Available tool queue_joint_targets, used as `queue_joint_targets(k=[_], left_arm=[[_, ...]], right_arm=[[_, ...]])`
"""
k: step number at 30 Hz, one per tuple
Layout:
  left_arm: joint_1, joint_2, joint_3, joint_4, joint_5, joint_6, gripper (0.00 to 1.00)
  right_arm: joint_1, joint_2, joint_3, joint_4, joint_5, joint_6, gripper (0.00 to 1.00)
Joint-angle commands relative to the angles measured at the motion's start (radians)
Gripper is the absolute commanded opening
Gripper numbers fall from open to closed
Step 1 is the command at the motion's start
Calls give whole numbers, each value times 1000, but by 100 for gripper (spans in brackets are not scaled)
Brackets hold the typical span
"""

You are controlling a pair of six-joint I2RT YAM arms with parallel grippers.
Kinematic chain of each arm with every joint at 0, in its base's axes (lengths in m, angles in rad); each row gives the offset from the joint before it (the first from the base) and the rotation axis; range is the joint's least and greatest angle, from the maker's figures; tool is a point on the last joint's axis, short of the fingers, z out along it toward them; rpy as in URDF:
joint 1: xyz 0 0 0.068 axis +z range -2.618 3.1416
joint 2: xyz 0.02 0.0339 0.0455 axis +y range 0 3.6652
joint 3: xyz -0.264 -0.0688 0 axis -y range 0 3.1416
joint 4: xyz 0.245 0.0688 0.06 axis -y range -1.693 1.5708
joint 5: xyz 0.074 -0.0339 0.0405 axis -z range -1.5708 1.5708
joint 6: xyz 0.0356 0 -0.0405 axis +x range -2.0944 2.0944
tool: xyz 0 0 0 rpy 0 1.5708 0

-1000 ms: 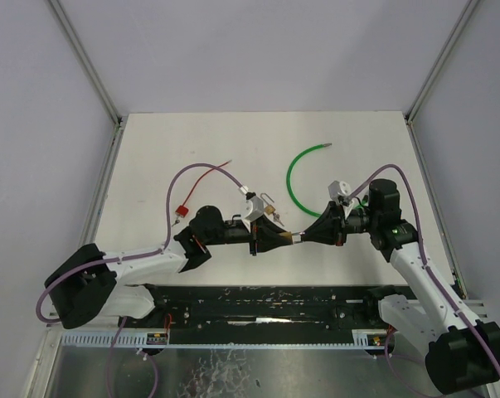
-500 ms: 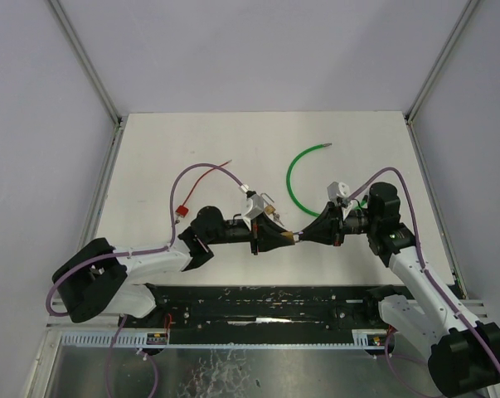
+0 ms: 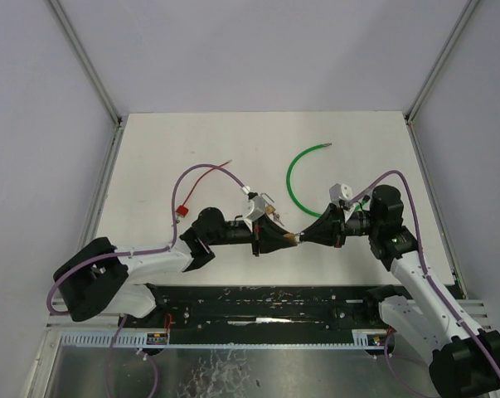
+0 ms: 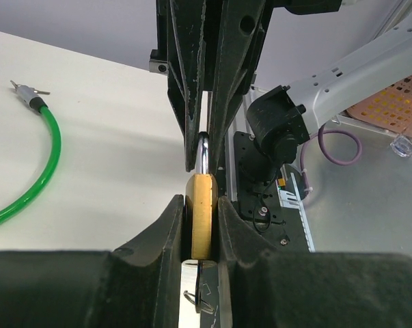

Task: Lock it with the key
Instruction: Lock the lock.

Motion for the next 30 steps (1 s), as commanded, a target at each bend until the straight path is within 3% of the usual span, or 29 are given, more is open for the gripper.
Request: queue_joint_targets(k=[1, 7, 15, 19, 22, 30], left_arm=[[-42, 37, 118, 287, -96, 18, 0], [-37, 74, 165, 277, -57, 43, 0], [43, 8, 70, 338, -56, 128, 0], [62, 28, 7, 377, -56, 226, 0], [63, 87, 3, 373, -50, 284, 0], [39, 335, -39, 603, -93, 212, 0]], right_arm=[[102, 4, 1, 34, -35, 3, 0], [137, 38, 6, -31, 9, -45, 0], [187, 120, 169, -456, 198, -411, 0], [181, 127, 194, -531, 340, -510, 0], [181, 191, 227, -611, 428, -599, 0], [179, 277, 209, -735, 572, -861, 0]])
